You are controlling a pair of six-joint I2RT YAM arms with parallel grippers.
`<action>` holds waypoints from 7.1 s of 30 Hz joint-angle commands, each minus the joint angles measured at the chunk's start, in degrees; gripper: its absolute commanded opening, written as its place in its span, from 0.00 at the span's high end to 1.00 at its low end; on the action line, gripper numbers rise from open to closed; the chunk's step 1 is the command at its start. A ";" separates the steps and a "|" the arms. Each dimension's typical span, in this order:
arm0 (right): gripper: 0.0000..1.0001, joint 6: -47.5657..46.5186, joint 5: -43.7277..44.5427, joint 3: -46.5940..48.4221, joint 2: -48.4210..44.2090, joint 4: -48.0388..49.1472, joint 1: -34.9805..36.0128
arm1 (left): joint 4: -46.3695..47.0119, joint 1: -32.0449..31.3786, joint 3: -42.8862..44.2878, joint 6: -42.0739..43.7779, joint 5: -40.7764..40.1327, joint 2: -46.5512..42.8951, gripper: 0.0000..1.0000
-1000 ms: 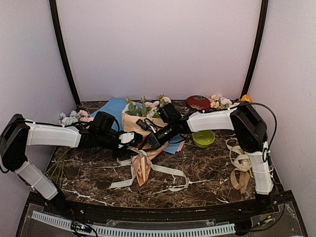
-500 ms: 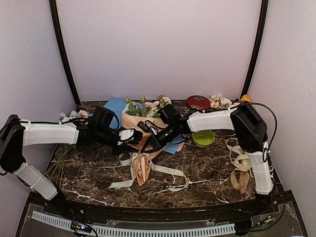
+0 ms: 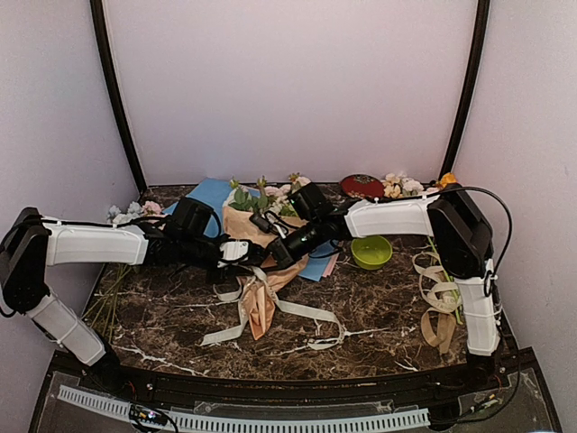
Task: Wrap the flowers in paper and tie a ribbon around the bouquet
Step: Cross the half-tied ribbon over the folded bouquet.
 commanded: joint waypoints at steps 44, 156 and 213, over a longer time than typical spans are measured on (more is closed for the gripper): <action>0.86 2.00 -5.11 0.79 1.04 1.45 -0.43 | 4.82 -0.22 -3.26 -3.43 -0.04 -3.58 1.00; 0.90 -6.66 -4.37 8.39 7.33 -5.02 1.38 | 41.35 -7.57 -23.68 -59.05 -21.07 -2.05 0.78; 1.00 -5.93 2.63 8.10 3.62 -6.92 0.40 | 19.74 -6.35 -15.65 -37.20 -15.46 -9.55 0.55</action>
